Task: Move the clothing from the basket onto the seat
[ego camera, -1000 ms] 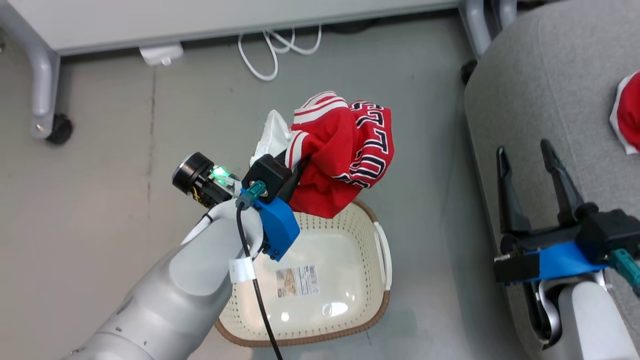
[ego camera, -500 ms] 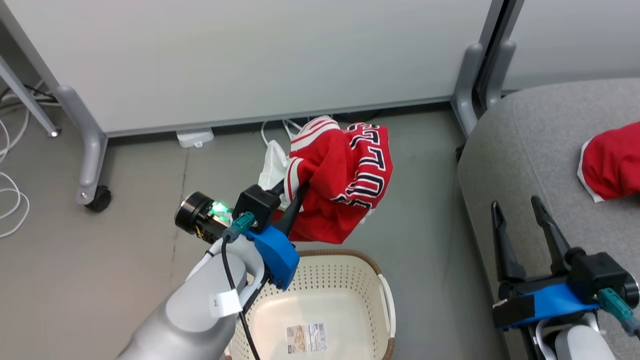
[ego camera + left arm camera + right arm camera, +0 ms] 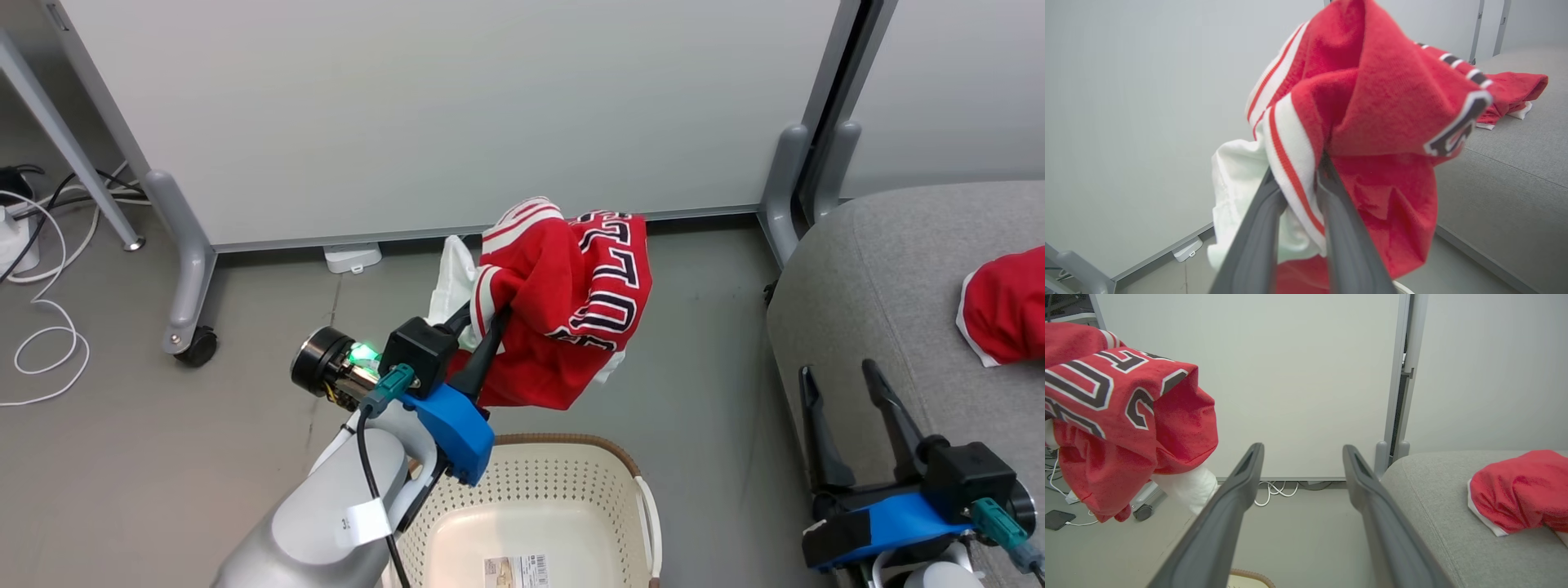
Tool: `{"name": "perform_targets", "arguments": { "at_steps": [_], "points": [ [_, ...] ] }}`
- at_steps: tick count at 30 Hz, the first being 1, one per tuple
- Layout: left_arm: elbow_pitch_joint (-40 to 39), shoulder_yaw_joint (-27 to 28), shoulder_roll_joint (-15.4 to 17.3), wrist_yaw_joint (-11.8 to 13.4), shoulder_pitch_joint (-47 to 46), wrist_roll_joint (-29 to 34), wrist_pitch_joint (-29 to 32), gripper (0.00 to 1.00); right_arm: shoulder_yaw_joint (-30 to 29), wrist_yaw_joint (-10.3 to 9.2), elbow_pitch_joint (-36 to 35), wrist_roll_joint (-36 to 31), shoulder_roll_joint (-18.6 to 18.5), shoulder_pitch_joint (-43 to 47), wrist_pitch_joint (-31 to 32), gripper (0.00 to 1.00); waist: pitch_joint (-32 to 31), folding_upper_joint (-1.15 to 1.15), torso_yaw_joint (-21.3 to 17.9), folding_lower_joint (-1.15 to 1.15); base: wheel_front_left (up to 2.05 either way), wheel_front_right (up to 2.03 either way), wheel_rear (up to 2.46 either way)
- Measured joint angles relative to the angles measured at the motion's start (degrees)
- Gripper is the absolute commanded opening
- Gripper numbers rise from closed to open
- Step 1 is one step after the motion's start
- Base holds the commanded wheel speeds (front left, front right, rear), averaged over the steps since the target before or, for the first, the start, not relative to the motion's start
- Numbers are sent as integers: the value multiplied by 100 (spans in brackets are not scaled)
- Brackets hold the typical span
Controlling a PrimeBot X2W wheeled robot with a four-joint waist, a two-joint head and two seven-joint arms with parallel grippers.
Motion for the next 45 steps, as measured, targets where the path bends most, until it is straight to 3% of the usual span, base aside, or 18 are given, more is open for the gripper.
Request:
{"name": "perform_targets", "arguments": {
  "at_steps": [8, 18, 24, 35, 40, 45],
  "points": [
    [-13, 111, -30, -49, -1, 133, 0, 0, 365, 0, 178, 196, 1, -36, 0, 100, 117, 0, 94, 0, 0, 0, 0],
    [-25, 169, -174, -118, -125, 276, 0, 0, 1671, 0, 627, 688, 3, -412, 0, 100, 284, 0, 204, 1, 0, 0, 0],
    [-41, 170, -283, -164, -225, 334, 0, 0, 2024, 0, 871, 750, 3, -868, 0, 100, 388, -1, 307, 1, 0, 0, 0],
    [-77, 99, -443, -250, -326, 453, 0, 0, 2270, 0, 1574, 145, 0, -1986, 0, 100, 567, -1, 460, 2, 0, 0, 0],
    [-79, 53, -503, -279, -343, 471, 0, 0, 1979, 0, 1642, 4, -4, -2236, 0, 100, 617, -1, 517, 1, 0, 0, 0],
    [-87, 38, -531, -288, -387, 476, 0, 0, 2067, 0, 1749, -148, 0, -2291, 0, 100, 661, -1, 545, 1, 0, 0, 0]
  ]
}}
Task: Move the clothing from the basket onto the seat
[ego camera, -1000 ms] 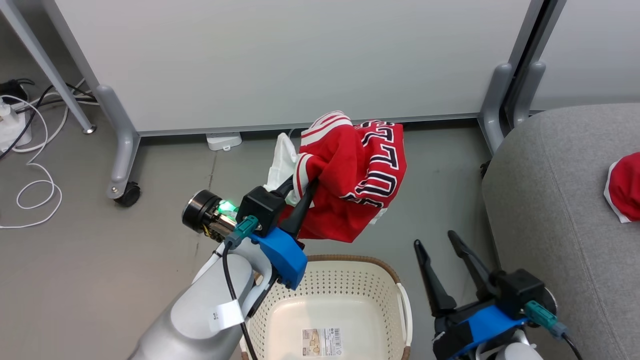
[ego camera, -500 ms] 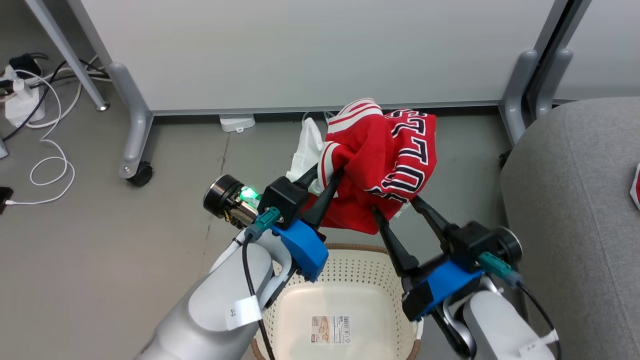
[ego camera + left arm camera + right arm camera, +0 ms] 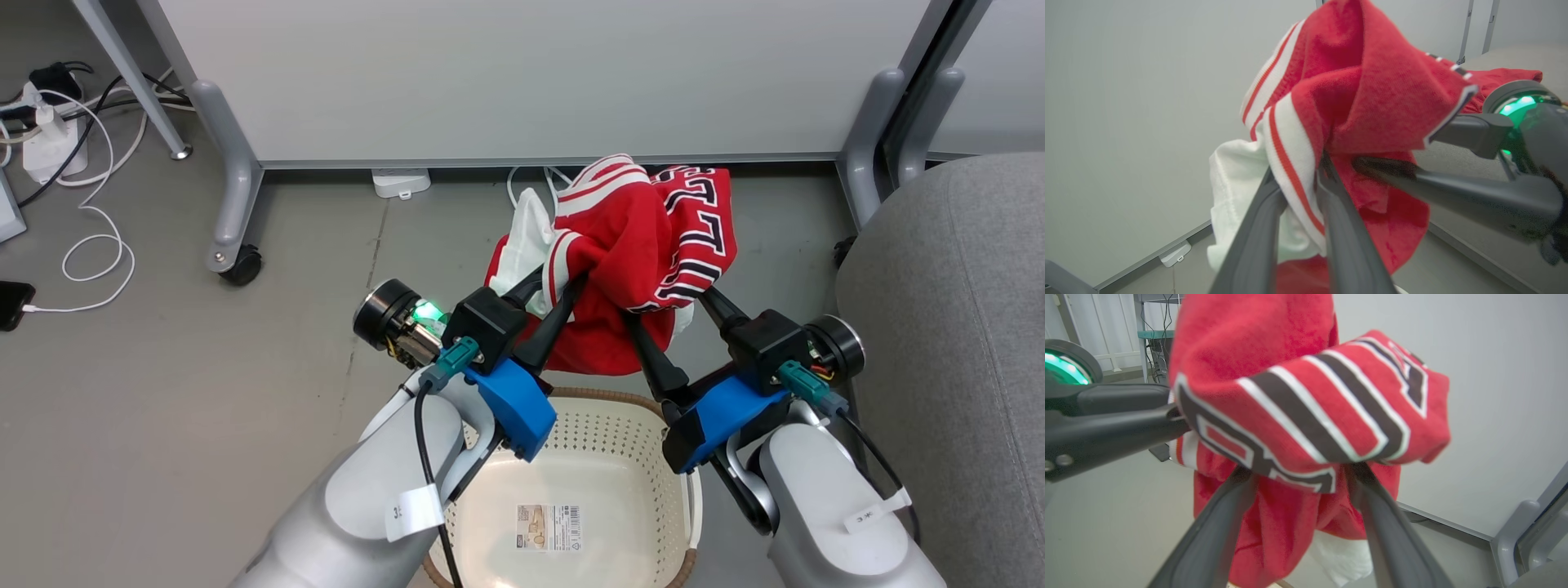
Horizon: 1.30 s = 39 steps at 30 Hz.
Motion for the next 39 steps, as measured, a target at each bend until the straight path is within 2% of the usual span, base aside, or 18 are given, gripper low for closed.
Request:
{"name": "perform_targets", "arguments": {
  "at_steps": [2, 3, 4, 33, 34, 35, 39],
  "points": [
    [-13, -1, -11, -11, -5, 2, 0, 0, 43, 0, 86, 37, 1, -48, 0, 100, 6, 0, -1, 0, 0, 0, 0],
    [-14, -2, -14, -13, -5, 4, 0, 0, 59, 0, 114, 85, 1, -55, 0, 11, 7, 0, -2, 0, 0, 0, 0],
    [-14, -3, -16, -13, -5, 11, 0, 0, 87, 0, 131, 129, 0, -58, 0, 0, 10, 0, -4, 0, 0, 0, 0],
    [62, 105, -48, -47, -10, 101, 0, 0, 258, 0, 169, 367, 2, -81, 0, 0, -56, 1, -55, 0, 0, 0, 0],
    [66, 114, -52, -47, -10, 101, 0, 31, 261, 0, 169, 367, 2, -80, 0, 0, -58, 1, -56, 0, 0, 0, 0],
    [69, 122, -52, -47, -10, 103, 0, 100, 264, 0, 169, 374, 2, -79, 0, 0, -59, 1, -57, 0, 0, 0, 0],
    [37, 185, -54, -47, -10, 141, 0, 100, 263, 0, 165, 382, 2, -76, 0, 0, -58, 1, -58, 0, 0, 0, 0]
  ]
}}
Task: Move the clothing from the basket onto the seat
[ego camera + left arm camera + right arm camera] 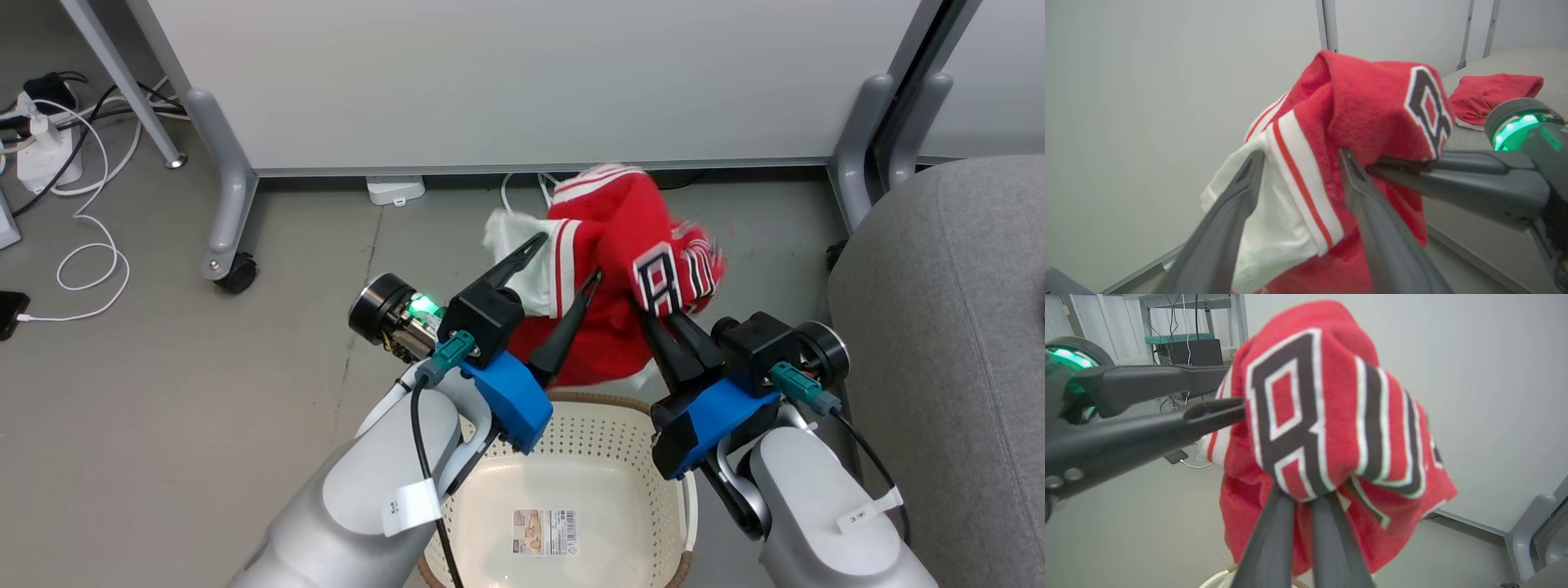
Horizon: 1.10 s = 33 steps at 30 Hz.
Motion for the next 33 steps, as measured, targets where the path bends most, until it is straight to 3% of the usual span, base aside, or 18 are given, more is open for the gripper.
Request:
{"name": "perform_targets", "arguments": {
  "at_steps": [21, 33],
  "points": [
    [-111, 223, -4, -1, 35, 205, -1, 100, -183, 0, -89, 33, 0, 37, 1, 0, 52, 0, -86, 0, 0, 0, 0],
    [-211, 282, 8, -1, 33, 302, -1, 100, -693, 0, -555, -108, -45, -47, 1, 0, 284, 0, -470, 0, 0, 0, 0]
  ]
}}
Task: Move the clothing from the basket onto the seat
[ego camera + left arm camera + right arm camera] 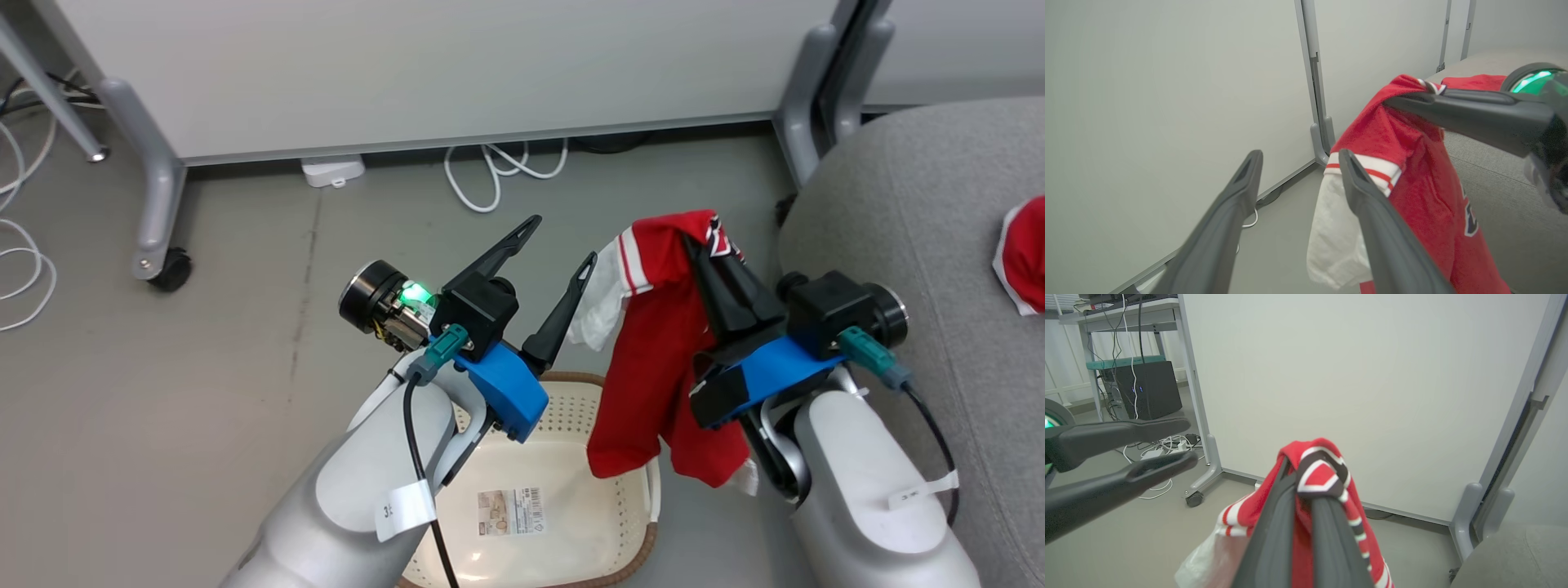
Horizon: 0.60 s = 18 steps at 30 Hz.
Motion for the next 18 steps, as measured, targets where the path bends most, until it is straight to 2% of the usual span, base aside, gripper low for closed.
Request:
{"name": "perform_targets", "arguments": {
  "at_steps": [10, 18],
  "points": [
    [-70, -104, 14, 0, -22, 30, -1, 100, -433, 0, -483, -54, -127, -12, 0, 0, 250, 0, -677, 0, 0, 0, 0],
    [-93, -299, 15, 0, 1, 42, -1, 100, -799, 0, -846, -73, -167, 305, -1, 0, 320, 0, -1332, 0, 0, 0, 0]
  ]
}}
